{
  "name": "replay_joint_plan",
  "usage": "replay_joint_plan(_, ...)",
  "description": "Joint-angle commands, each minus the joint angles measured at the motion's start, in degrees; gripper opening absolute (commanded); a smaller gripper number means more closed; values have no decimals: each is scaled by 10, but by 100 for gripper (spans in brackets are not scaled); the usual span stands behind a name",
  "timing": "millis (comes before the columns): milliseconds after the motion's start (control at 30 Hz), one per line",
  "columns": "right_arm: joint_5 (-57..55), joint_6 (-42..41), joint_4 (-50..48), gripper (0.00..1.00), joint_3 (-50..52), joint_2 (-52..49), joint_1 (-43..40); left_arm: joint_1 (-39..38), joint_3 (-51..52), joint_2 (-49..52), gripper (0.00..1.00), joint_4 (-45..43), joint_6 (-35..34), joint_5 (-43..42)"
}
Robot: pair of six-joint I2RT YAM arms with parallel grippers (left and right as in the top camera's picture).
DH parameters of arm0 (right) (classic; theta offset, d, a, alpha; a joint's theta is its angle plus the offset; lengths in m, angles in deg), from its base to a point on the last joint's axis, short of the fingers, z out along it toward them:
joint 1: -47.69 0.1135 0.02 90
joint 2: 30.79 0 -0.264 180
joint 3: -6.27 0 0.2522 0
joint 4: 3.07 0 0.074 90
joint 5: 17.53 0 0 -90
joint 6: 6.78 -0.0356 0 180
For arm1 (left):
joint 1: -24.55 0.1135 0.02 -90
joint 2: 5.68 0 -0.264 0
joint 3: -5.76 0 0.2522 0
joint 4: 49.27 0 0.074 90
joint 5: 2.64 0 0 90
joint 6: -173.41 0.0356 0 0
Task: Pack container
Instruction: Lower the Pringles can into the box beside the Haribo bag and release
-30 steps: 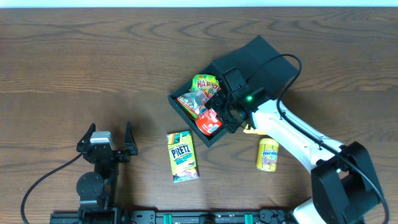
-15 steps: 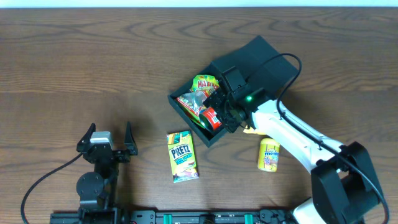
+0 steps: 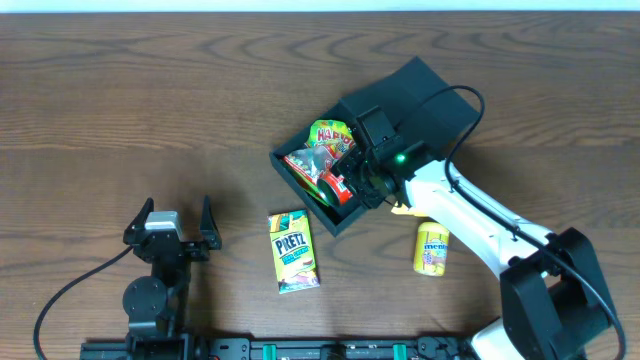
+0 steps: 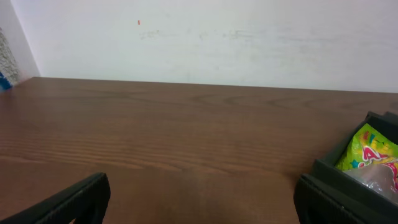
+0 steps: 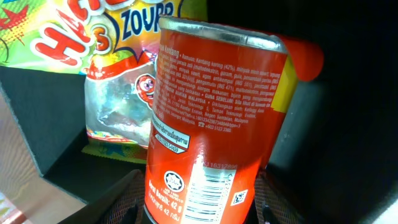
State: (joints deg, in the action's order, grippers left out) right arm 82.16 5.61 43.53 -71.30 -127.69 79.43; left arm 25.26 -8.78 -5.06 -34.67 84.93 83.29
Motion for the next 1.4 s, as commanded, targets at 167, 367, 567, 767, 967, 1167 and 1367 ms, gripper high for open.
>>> replay_joint_plan(167, 56, 20, -23, 35, -40, 7, 9, 3, 5, -3, 95, 32, -2, 0)
replay_joint_plan(367, 43, 63, -22, 32, -61, 28, 7, 3, 5, -3, 95, 32, -2, 0)
replay_joint_plan(567, -42, 96, 37, 1, -60, 30, -15, 3, 5, -3, 95, 32, -2, 0)
replay_joint_plan(767, -111, 109, 97, 2, -60, 30, -37, 3, 5, -3, 95, 32, -2, 0)
replay_joint_plan(967, -169, 117, 102, 2, -57, 21, -45, 3, 5, -3, 95, 32, -2, 0)
replay_joint_plan(1167, -174, 117, 100, 2, -57, -7, -44, 3, 5, -3, 95, 32, -2, 0)
replay_joint_plan(1367, -172, 116, 96, 1, -57, -43, -42, 3, 5, -3, 95, 32, -2, 0)
